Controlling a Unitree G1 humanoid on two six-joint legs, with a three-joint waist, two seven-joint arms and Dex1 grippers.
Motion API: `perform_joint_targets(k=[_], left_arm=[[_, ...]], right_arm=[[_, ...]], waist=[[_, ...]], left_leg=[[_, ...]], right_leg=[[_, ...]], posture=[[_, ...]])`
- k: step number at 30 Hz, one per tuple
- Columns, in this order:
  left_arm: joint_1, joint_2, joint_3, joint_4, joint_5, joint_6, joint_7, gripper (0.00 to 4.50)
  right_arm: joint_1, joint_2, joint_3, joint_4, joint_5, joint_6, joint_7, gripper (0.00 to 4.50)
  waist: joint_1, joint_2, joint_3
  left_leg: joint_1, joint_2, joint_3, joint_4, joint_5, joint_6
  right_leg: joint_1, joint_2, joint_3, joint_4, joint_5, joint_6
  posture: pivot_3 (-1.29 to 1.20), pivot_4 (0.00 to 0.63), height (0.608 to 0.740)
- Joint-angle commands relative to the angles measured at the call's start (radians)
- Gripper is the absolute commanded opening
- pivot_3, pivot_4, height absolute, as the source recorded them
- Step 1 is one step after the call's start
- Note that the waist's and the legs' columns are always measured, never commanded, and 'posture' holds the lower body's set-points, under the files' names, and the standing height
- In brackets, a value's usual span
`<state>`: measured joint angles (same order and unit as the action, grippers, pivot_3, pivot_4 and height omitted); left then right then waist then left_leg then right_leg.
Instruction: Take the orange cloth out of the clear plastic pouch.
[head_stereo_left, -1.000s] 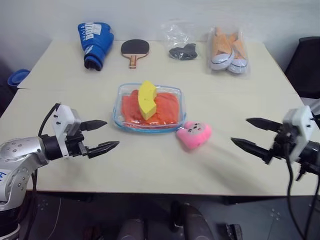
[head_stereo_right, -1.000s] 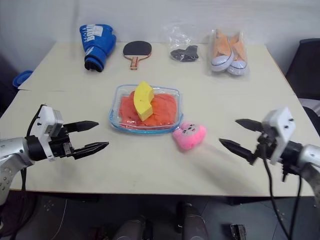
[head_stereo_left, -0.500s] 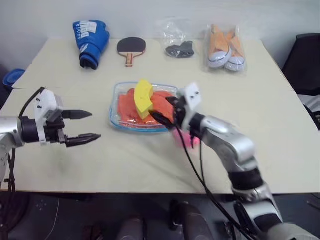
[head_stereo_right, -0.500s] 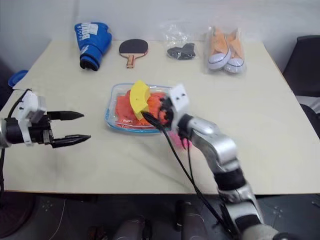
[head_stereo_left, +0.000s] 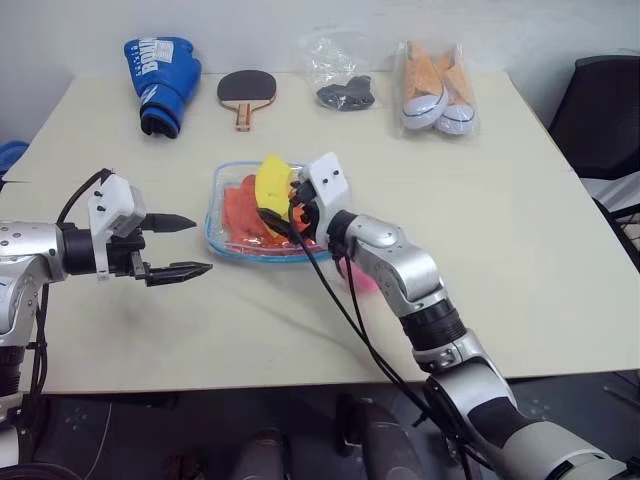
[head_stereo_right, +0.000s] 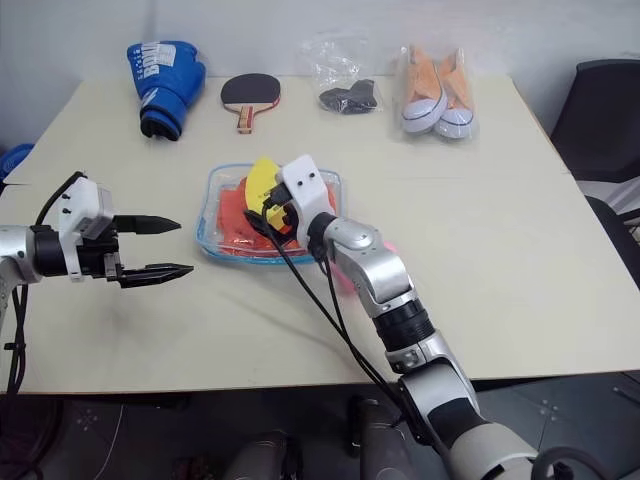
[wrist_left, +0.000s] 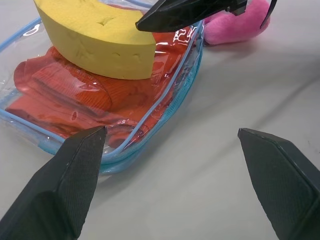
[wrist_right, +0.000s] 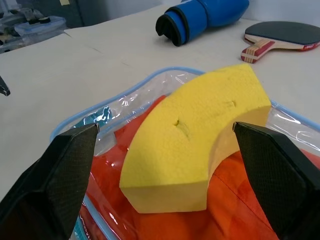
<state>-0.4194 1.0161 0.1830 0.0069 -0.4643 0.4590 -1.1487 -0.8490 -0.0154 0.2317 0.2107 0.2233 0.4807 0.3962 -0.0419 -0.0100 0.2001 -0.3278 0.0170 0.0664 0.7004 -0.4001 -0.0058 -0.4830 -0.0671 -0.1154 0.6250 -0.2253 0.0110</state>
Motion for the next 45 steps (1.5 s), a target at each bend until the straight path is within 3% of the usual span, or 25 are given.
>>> perform_joint_targets(k=[1, 14, 17, 20, 23, 30, 35, 39, 45], left_arm=[[-0.015, -0.008, 0.004, -0.028, 0.006, -0.014, 0.008, 4.45], [-0.050, -0.021, -0.013, -0.027, 0.018, -0.024, 0.015, 4.45], [-0.054, -0.029, -0.018, -0.024, 0.021, -0.030, 0.018, 4.50], [-0.061, -0.047, -0.024, -0.033, 0.016, -0.023, 0.024, 4.50], [-0.077, -0.085, -0.035, -0.072, -0.011, 0.012, 0.040, 4.50], [-0.122, -0.200, -0.116, -0.155, -0.026, 0.045, 0.059, 4.50], [-0.186, -0.298, -0.208, -0.191, -0.040, 0.052, 0.028, 4.50], [-0.231, -0.351, -0.252, -0.162, -0.030, 0.038, 0.000, 4.50], [-0.292, -0.401, -0.294, -0.070, 0.000, -0.018, -0.046, 4.50]], right_arm=[[-0.025, 0.024, -0.007, 0.002, -0.008, -0.012, 0.012, 4.50], [-0.065, 0.066, -0.010, 0.205, -0.072, -0.123, 0.050, 4.50], [-0.060, 0.071, -0.017, 0.203, -0.077, -0.143, 0.046, 3.95], [-0.051, 0.057, -0.024, 0.161, -0.069, -0.126, 0.065, 2.94], [-0.031, 0.011, -0.053, 0.051, -0.034, -0.076, 0.103, 2.94], [0.072, -0.218, -0.258, -0.358, 0.063, 0.159, 0.073, 2.94], [0.338, -0.444, -0.556, -0.599, 0.094, 0.348, 0.026, 2.94], [0.509, -0.451, -0.772, -0.654, 0.116, 0.425, -0.061, 2.94], [0.696, -0.396, -0.856, -0.689, 0.134, 0.406, -0.106, 2.94]], waist=[[0.001, 0.000, 0.000], [-0.005, 0.000, 0.000], [-0.008, 0.000, 0.000], [-0.009, 0.000, 0.000], [-0.008, 0.000, 0.000], [0.020, 0.000, 0.000], [0.047, 0.000, 0.000], [0.053, 0.000, 0.000], [0.036, 0.000, 0.000]], left_leg=[[0.000, 0.000, 0.000, 0.000, 0.000, 0.000], [-0.001, 0.000, 0.000, 0.000, 0.000, 0.000], [-0.001, 0.000, 0.000, 0.000, 0.000, 0.000], [-0.001, 0.000, 0.000, 0.000, 0.000, 0.000], [-0.001, 0.000, 0.000, 0.000, 0.000, 0.000], [-0.004, -0.002, -0.002, 0.002, 0.000, 0.001], [-0.005, -0.003, -0.002, 0.002, 0.000, 0.002], [-0.005, -0.003, 0.000, 0.002, 0.000, 0.002], [0.007, -0.002, 0.005, -0.003, 0.001, 0.002]], right_leg=[[0.000, 0.000, 0.000, 0.000, 0.000, 0.000], [-0.001, 0.000, 0.000, 0.000, 0.000, 0.000], [-0.001, 0.000, 0.000, 0.000, 0.000, 0.000], [-0.001, 0.000, 0.000, 0.000, 0.000, 0.000], [-0.001, -0.001, 0.000, 0.000, 0.000, 0.000], [-0.001, -0.003, -0.002, -0.001, 0.001, 0.002], [0.000, -0.003, -0.002, -0.002, 0.001, 0.002], [0.003, -0.001, -0.001, -0.003, 0.002, 0.003], [0.009, 0.005, 0.010, -0.005, 0.002, 0.002]], posture=[[0.00, 0.150, 0.740], [0.00, 0.150, 0.740], [0.00, 0.150, 0.740], [0.00, 0.150, 0.740], [0.00, 0.150, 0.740], [0.00, 0.150, 0.740], [0.00, 0.150, 0.740], [0.00, 0.150, 0.740], [0.00, 0.150, 0.740]])
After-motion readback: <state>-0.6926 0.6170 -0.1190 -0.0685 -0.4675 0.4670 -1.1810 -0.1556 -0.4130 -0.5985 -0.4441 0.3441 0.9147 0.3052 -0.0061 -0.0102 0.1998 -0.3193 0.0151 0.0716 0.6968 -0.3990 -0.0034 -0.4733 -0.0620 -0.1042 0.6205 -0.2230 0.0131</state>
